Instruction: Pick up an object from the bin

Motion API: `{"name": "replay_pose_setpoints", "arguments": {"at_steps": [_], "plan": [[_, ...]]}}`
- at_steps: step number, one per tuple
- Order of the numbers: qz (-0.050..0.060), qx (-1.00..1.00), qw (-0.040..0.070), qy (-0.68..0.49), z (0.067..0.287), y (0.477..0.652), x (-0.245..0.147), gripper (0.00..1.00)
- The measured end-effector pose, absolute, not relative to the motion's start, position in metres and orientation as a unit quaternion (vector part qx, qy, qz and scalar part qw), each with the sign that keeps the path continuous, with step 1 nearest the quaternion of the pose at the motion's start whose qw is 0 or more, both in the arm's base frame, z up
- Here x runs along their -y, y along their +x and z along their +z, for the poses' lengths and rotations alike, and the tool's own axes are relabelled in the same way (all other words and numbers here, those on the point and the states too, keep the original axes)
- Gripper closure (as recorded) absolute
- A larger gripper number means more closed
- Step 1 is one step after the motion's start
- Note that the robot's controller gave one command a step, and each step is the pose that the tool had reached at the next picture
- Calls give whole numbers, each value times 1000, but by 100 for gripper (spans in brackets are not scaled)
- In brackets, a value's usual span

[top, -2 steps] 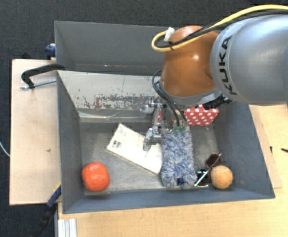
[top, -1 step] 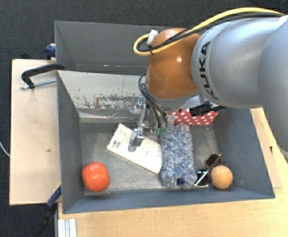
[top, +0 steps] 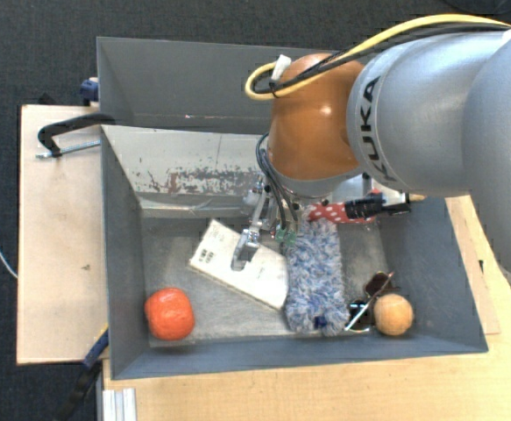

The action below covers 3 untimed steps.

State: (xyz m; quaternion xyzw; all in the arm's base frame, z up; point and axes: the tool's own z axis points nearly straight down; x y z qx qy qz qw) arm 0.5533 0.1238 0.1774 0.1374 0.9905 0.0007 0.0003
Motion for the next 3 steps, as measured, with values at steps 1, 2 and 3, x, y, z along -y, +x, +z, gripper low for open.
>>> {"name": "replay_pose_setpoints", "arguments": {"at_steps": [1, 2, 3], "plan": [[2, -1000, 6, 28, 148, 553, -127, 0], [0, -999, 0, 42, 79, 572, -142, 100], [0, -999, 0, 43, 79, 572, -142, 100]]}}
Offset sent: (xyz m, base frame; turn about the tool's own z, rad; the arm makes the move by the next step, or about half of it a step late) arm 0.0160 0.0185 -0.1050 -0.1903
